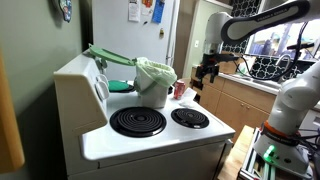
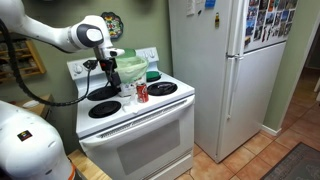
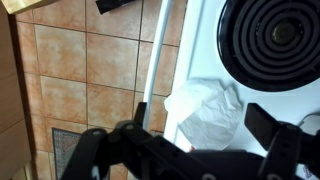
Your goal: Put the piece of tissue on the red can and then put the can and piece of tissue in the white bin
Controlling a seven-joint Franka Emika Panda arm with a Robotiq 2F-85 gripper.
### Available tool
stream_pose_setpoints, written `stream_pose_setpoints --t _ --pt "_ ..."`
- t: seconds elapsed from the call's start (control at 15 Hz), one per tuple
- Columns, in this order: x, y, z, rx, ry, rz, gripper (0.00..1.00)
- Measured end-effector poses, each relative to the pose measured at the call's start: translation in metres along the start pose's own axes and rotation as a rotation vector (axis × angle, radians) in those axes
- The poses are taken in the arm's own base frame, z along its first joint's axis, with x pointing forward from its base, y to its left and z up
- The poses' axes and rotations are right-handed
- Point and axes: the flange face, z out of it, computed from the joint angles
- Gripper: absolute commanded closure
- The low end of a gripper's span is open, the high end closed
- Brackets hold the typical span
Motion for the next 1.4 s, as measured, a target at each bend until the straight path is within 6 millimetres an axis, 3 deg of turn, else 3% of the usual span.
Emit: stream_pose_setpoints --t 0.53,1.07,1.4 --pt "0.001 -0.004 0.001 -0.012 0.016 0.025 0.00" --pt "0.005 -0.033 0.061 -0.138 0.044 0.122 0.00" --pt "0.015 -0.047 0.086 -0.084 0.085 0.168 0.00"
